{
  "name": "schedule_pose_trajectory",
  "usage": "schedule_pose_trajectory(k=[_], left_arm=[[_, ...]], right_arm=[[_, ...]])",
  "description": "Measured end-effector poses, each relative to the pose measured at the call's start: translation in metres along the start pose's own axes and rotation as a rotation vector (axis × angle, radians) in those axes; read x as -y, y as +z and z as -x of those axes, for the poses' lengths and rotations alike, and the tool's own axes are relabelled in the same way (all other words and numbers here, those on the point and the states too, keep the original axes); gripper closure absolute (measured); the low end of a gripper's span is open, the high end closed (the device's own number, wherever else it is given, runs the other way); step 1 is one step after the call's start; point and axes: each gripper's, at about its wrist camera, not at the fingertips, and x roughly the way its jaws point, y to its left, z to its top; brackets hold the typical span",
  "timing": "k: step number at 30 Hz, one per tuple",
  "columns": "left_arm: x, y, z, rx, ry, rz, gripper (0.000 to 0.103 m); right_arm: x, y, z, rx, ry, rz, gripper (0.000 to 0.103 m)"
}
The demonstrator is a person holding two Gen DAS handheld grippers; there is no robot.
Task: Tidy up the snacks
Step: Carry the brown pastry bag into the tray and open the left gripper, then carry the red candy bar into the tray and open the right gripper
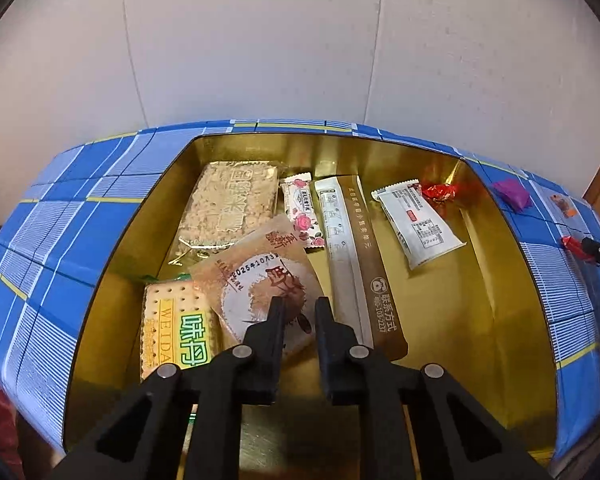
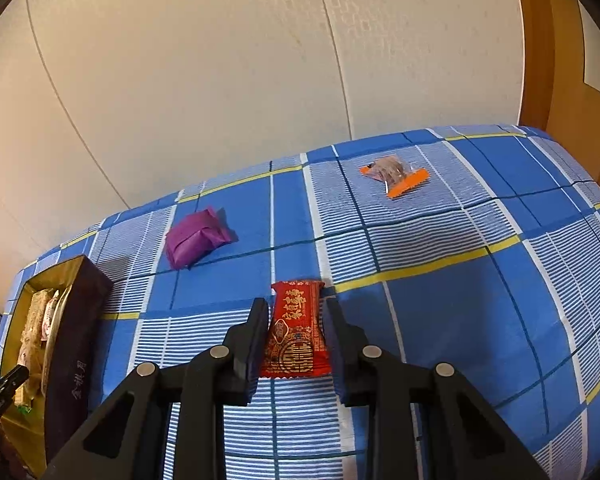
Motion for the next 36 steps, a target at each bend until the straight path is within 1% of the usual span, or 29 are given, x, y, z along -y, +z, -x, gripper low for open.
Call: schedule_pose_trajectory(k=[1,3,5,8,10,12,14,16,19,21,25,28,29,32,33,36], left_arm=[[-0.003,0.0,0.001,-0.001,-0.005,0.019,0.085],[-0.008,0.001,0.003,0.008,-0.012,0.046,0.076],[-0.012,0.002,0.008,0.033,-0.005,0.061,0.056],[-0.012,0.003,0.019,0.086,-0.001,0.063,0.043],[-0.009,0.002,0.022,0.101,0.011,0.047,0.04],[-0.004,0.002,0.022,0.103,0.016,0.027,0.039],[0.001,0.001,0.021,0.103,0.026,0.003,0.035],[0.007,0.001,0.022,0.113,0.029,-0.02,0.034],[0.012,0.0,0.024,0.126,0.036,-0.043,0.026],[0.014,0.0,0.025,0.131,0.033,-0.053,0.026],[0.016,-0.001,0.024,0.121,0.022,-0.059,0.026],[0.014,-0.001,0.024,0.121,0.019,-0.048,0.024],[0.012,0.0,0.024,0.12,0.019,-0.042,0.023],[0.006,0.0,0.024,0.112,0.022,-0.018,0.023],[0.004,0.001,0.024,0.111,0.023,-0.01,0.022],[-0.002,0.001,0.025,0.107,0.019,0.02,0.022]], right_arm=[[-0.001,0.0,0.0,-0.002,0.009,0.0,0.075],[-0.001,0.0,-0.001,-0.009,0.013,-0.008,0.077],[-0.001,0.0,0.0,-0.004,0.028,-0.018,0.077],[0.0,0.0,0.003,0.003,0.049,-0.032,0.078],[-0.001,0.0,0.006,0.015,0.059,-0.03,0.078],[-0.002,0.0,0.008,0.017,0.067,-0.029,0.078],[-0.006,-0.001,0.011,0.028,0.082,-0.023,0.078],[-0.01,-0.002,0.012,0.027,0.086,-0.017,0.078],[-0.021,-0.006,0.017,0.039,0.124,-0.012,0.078],[-0.032,-0.009,0.021,0.047,0.151,0.0,0.078],[-0.067,-0.017,0.032,0.089,0.224,0.06,0.078],[-0.099,-0.028,0.042,0.135,0.303,0.125,0.078],[-0.11,-0.031,0.043,0.138,0.312,0.145,0.078],[-0.142,-0.041,0.048,0.152,0.379,0.226,0.078],[-0.155,-0.045,0.051,0.158,0.392,0.266,0.078],[-0.183,-0.053,0.05,0.147,0.389,0.35,0.078]])
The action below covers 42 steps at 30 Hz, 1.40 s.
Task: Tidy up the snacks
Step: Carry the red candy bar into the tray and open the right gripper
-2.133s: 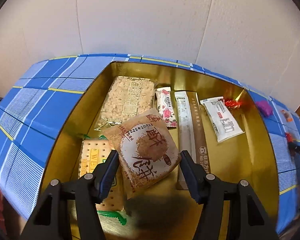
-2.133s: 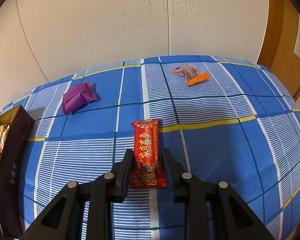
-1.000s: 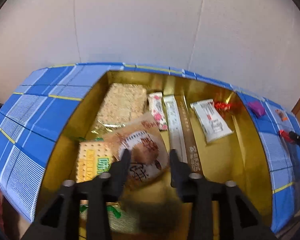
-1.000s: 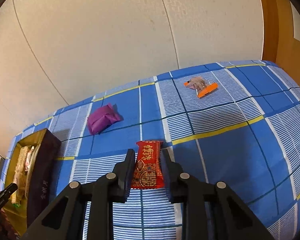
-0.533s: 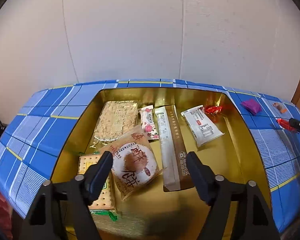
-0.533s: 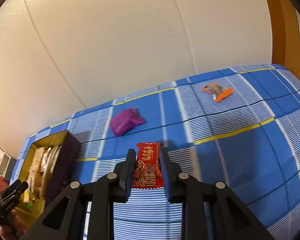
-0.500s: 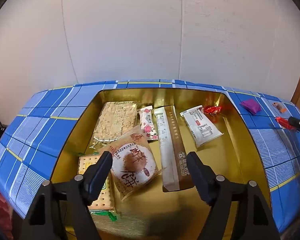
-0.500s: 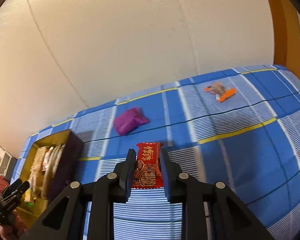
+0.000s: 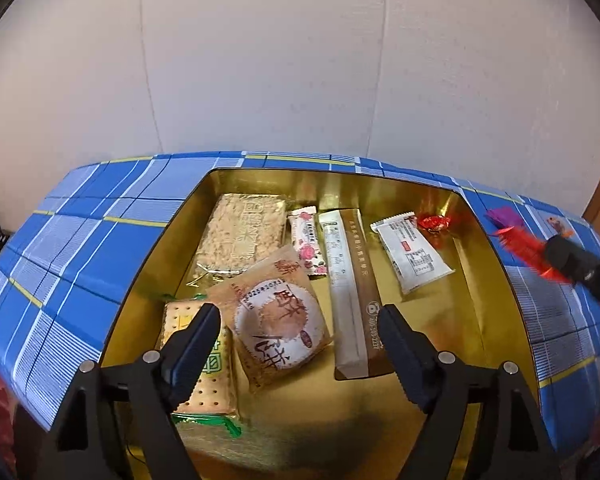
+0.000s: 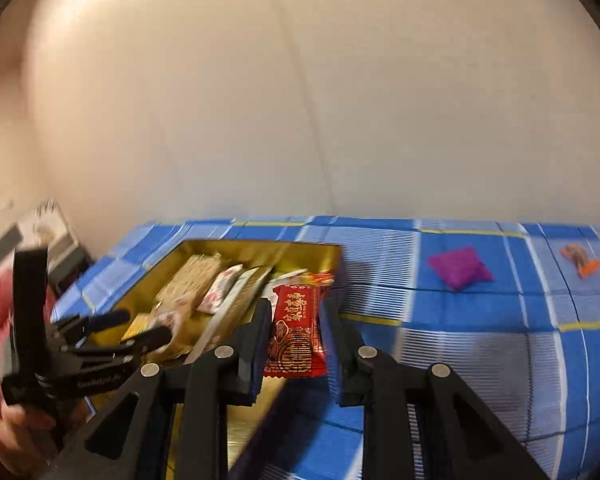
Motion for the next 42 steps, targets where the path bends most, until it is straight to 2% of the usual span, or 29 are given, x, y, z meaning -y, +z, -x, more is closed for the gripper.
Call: schedule_pose_trajectory(k=[4,9,18,21,25,34,42], left_arm=[[0.0,0.001,0.002,0.006,-0.002,0.004,0.021],[0.002,0.001,0.004,0.013,-0.009,-0.004,0.018],[-0.003,0.003,0.004,0.001,-0.034,0.031,0.017],[-0.004,0.003,0.003,-0.005,-0.039,0.043,0.017],[-0.004,0.002,0.003,-0.005,-0.037,0.039,0.017],[-0.001,0.002,0.001,-0.012,-0.041,0.039,0.017],[0.006,0.002,0.003,-0.007,-0.034,0.015,0.017]], right_arm=[[-0.014,0.002,-0.029,-0.087,-0.032,0.009,0.078],[-0.015,0.004,-0.059,-0.156,-0.088,0.004,0.078],[-0.015,0.013,-0.081,-0.183,-0.187,0.043,0.078],[-0.015,0.017,-0.085,-0.188,-0.198,0.038,0.077],[-0.016,0.017,-0.09,-0.217,-0.185,0.045,0.071],[-0.02,0.007,-0.07,-0.193,-0.152,0.072,0.07],[-0.002,0.005,-0.036,-0.101,-0.17,0.026,0.07]])
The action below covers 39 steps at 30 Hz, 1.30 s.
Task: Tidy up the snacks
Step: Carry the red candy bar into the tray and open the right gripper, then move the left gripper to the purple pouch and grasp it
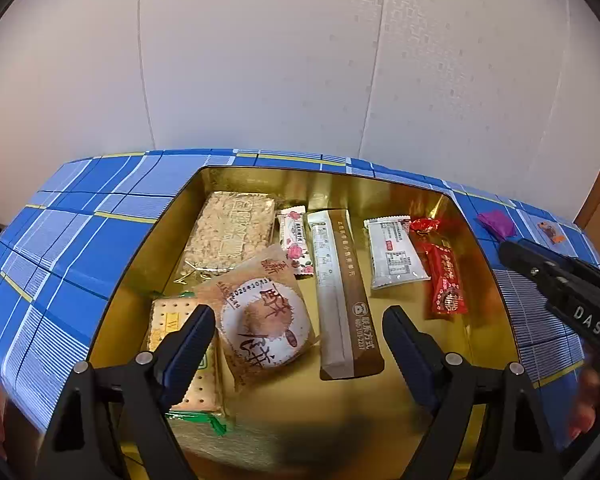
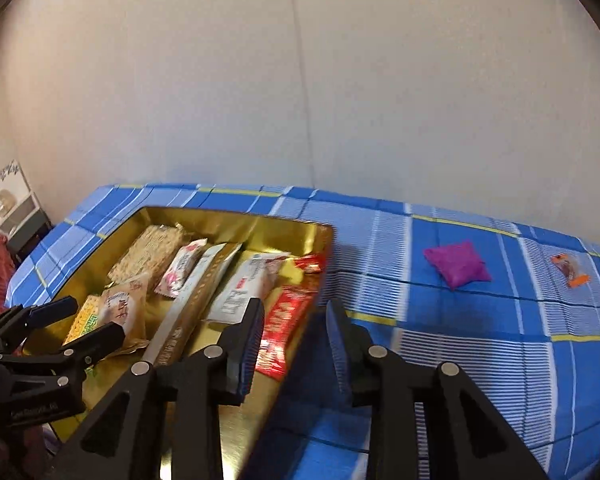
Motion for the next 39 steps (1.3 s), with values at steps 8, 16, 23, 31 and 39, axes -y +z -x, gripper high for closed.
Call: schedule_pose_trajectory(k=[8,16,23,31,39], left_arm=[[0.015,-0.001,0.004,0.026,-0.023,-0.039,0.016],[0.038,-0.01,0.015,0.071,-0.033,-0.151,0.012],[0.076,-0.013,0.026,0.062,-0.105,-0.172,0.011],[0.161,0.021,0.03,0.074,-0.15,-0.311,0.003],[0.219,0.053,-0.003,0.0,-0.158,-0.298,0.003]], right_arm=[[0.055,-0.016,0.002,-0.043,-0.09,-0.063,0.07],[0.113,-0.041,0.009,-0.077,-0.145,-0.176,0.07],[0.146,-0.055,0.021,-0.099,-0.228,-0.17,0.069],[0.198,-0.063,0.035,-0.106,-0.285,-0.276,0.069],[0.224,-0.068,0.048,-0.108,-0.3,-0.377,0.069]])
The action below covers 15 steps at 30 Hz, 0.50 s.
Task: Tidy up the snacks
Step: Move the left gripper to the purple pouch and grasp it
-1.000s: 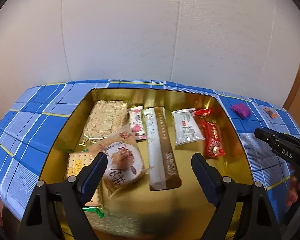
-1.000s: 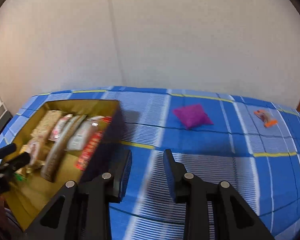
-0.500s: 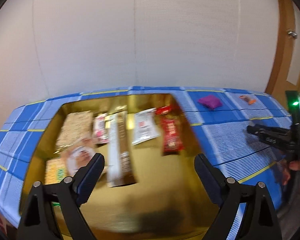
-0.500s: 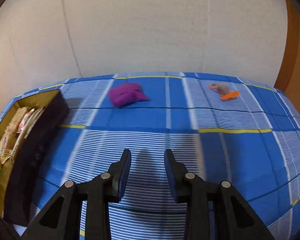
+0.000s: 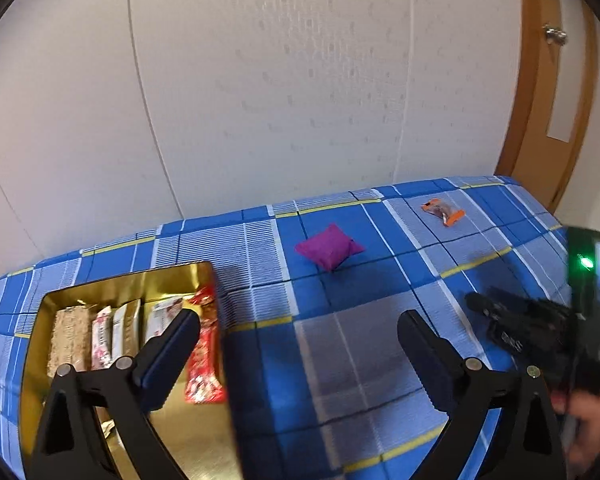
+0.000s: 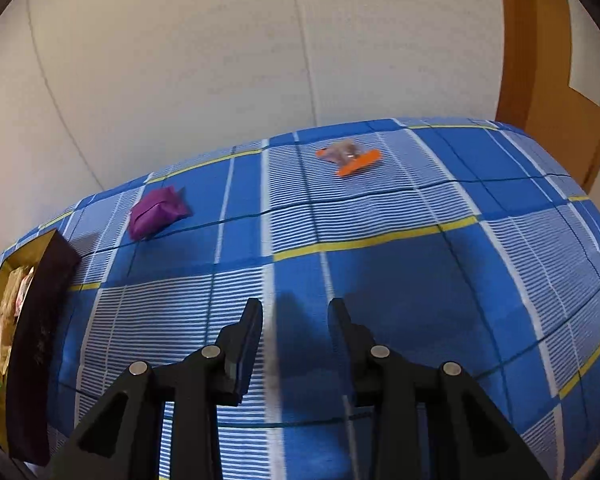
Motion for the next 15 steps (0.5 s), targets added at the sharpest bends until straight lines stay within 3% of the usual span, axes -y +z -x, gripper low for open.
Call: schedule_pose_trajectory(k=[7,15], left_arm=[[0.013,0.014,-0.047,-0.088,0.034,0.061,0.003],[0.034,0.028,-0.086,-0.128,0.062,0.041,0.003]], right_arm=[[0.019,0.003,0.004,-0.016,0.013,-0.069,0.069],[0.032,0.004,0.005,-0.023,0.026,-0.121,0.068]])
